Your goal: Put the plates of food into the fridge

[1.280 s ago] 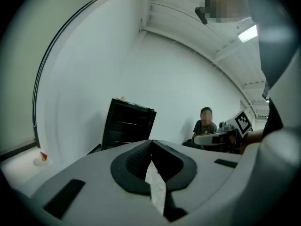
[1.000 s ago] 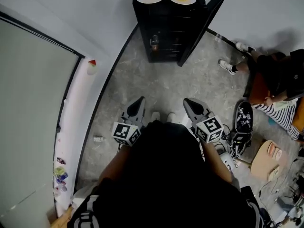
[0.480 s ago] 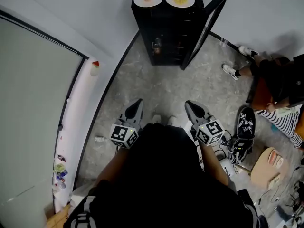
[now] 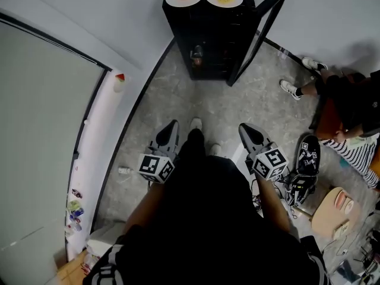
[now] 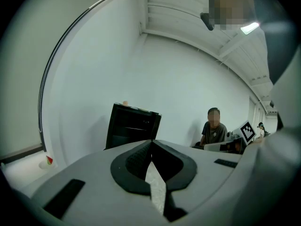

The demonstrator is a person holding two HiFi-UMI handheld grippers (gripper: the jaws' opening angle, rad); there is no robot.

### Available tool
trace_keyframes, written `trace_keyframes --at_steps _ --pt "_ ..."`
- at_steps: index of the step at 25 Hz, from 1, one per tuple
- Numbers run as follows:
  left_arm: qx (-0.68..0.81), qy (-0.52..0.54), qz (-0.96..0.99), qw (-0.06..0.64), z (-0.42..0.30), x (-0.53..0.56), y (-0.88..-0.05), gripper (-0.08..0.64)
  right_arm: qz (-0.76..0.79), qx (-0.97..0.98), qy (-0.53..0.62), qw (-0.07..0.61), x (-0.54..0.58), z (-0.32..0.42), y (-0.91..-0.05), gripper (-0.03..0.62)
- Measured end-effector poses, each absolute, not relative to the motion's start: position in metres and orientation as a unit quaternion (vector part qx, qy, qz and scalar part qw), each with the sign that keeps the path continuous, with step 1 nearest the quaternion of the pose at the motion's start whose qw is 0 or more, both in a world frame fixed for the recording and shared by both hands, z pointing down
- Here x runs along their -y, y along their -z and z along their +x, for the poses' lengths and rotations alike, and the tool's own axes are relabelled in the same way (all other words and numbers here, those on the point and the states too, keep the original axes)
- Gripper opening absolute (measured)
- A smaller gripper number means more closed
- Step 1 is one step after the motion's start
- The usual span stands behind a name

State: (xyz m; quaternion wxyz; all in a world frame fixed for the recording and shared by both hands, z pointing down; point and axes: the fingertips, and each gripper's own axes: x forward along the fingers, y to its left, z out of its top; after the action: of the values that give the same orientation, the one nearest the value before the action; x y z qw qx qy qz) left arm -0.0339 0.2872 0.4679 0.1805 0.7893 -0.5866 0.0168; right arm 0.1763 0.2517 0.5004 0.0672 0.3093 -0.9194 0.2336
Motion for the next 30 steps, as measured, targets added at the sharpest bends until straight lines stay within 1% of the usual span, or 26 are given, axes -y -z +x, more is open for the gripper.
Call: trace_keyframes --at_steps 11,19,30 --pt "0.580 -0.007 0.793 0.187 -0.037 -0.249 -0.475 0.021 0.321 0.914 -0.239 0.066 -0.219 0.172 -0.501 0.025" --pt "0.572 0.003 0.798 0.187 -0.058 -0.199 -0.477 0.021 0.334 0.908 -0.243 0.073 -0.184 0.157 -0.501 0.025" --pt "0.558 0.005 0.807 0.192 -0.105 -0.127 -0.484 0.021 0.337 0.901 -0.263 0.070 -0.118 0.100 -0.499 0.025"
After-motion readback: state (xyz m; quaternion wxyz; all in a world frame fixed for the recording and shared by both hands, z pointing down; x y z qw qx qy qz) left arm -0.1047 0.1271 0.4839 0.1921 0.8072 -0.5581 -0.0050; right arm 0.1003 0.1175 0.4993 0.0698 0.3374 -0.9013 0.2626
